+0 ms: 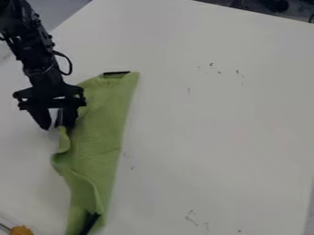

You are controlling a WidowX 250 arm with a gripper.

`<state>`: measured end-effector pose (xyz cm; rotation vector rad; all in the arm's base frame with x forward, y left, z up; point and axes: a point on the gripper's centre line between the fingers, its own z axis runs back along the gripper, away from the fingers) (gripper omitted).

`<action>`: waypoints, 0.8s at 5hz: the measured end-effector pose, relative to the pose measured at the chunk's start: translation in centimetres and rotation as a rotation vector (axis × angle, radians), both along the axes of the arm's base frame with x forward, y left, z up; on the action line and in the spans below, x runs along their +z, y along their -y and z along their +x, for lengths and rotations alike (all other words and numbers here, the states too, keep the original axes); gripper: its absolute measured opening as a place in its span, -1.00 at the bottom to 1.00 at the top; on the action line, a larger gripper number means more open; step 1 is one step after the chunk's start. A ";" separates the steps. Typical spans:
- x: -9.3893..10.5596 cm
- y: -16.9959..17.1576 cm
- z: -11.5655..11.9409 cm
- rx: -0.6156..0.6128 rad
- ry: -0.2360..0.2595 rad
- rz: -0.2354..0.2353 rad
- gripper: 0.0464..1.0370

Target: Fold the cloth from right to left

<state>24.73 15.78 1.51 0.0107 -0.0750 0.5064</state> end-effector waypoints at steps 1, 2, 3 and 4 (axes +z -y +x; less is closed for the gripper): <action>0.3 -1.2 -1.4 0.006 -0.068 0.051 0.94; 1.5 -3.0 -2.9 0.040 -0.071 0.104 0.94; 1.4 -3.7 -3.2 0.035 -0.063 0.129 0.93; 2.0 -3.4 -2.9 0.024 -0.038 0.121 0.93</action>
